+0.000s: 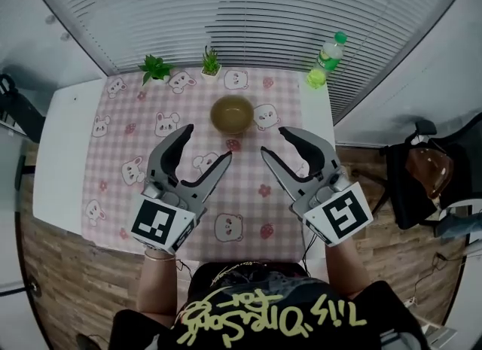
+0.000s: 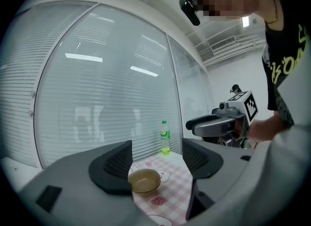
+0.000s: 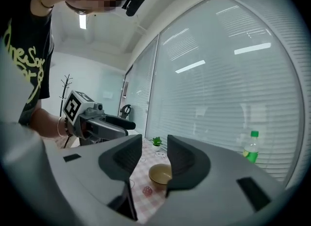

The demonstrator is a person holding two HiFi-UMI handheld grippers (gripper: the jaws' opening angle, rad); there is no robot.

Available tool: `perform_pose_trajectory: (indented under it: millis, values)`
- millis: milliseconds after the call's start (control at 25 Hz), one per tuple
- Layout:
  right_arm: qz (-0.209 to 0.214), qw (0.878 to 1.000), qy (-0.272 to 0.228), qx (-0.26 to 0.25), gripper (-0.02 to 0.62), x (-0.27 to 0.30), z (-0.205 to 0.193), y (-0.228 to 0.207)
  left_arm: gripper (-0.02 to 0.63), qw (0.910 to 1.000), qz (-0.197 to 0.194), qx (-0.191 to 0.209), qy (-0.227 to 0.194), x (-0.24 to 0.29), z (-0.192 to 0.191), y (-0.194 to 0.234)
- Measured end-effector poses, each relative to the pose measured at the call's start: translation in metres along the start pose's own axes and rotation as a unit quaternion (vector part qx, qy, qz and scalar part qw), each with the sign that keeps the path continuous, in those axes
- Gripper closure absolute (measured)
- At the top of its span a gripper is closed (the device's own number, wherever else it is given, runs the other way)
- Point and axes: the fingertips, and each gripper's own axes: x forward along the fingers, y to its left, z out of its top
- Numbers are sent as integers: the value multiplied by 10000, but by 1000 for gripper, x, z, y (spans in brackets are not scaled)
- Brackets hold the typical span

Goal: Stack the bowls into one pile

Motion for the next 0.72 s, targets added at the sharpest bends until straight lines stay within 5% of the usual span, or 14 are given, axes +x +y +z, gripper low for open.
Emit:
perform_pose_trajectory:
  millis: [280, 720]
  values:
    - [30, 9997, -236, -108, 560, -19, 12, 11, 407, 9986, 356, -88, -376, -21, 15, -16]
    - [177, 9997, -168, 7, 592, -40, 4, 23, 578, 9966, 733, -39, -385, -30, 13, -37]
